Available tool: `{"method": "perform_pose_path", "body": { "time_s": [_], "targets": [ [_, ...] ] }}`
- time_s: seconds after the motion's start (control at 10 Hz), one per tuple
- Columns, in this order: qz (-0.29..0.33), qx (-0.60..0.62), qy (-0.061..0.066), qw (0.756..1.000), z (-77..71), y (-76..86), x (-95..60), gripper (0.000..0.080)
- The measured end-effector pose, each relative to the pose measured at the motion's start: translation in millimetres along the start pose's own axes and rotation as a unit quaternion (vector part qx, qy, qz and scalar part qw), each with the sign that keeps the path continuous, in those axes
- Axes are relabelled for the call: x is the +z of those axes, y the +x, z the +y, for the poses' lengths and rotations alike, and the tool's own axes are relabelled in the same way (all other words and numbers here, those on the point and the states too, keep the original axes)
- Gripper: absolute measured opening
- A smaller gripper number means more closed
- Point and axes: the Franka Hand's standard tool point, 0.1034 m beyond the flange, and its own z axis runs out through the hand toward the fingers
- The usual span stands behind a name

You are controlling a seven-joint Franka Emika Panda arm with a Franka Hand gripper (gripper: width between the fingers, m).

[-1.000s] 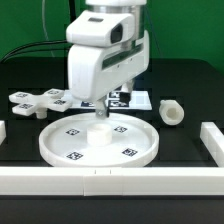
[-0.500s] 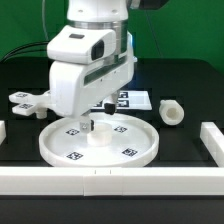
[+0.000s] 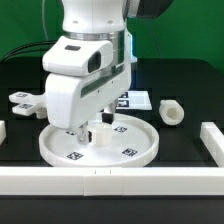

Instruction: Assemble round table

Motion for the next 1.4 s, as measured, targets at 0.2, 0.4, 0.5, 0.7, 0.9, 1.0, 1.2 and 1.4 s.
{"method": "perform_pose_path", "body": {
  "time_s": [0.2,0.4,0.5,0.7,0.9,1.0,1.2,1.4],
  "targets": [
    [0.0,-0.002,0.003,1.0,-2.8,2.0,4.6,0.065],
    [-0.001,-0.002,0.006,1.0,-5.6,0.6,6.6,0.0519],
    [-0.001,-0.002,0.005,1.0,-5.3,0.7,6.4,0.0404],
    [-0.001,-0.002,0.005,1.0,-5.3,0.6,6.4,0.0406],
    [-0.001,-0.002,0.005,1.0,-5.4,0.6,6.4,0.0406],
    [-0.001,-0.002,0.005,1.0,-5.4,0.6,6.4,0.0406],
    [0.003,-0.01,0.004,1.0,-2.8,13.5,6.5,0.0407],
    [0.008,-0.02,0.004,1.0,0.7,30.8,6.6,0.0407]
  ]
}}
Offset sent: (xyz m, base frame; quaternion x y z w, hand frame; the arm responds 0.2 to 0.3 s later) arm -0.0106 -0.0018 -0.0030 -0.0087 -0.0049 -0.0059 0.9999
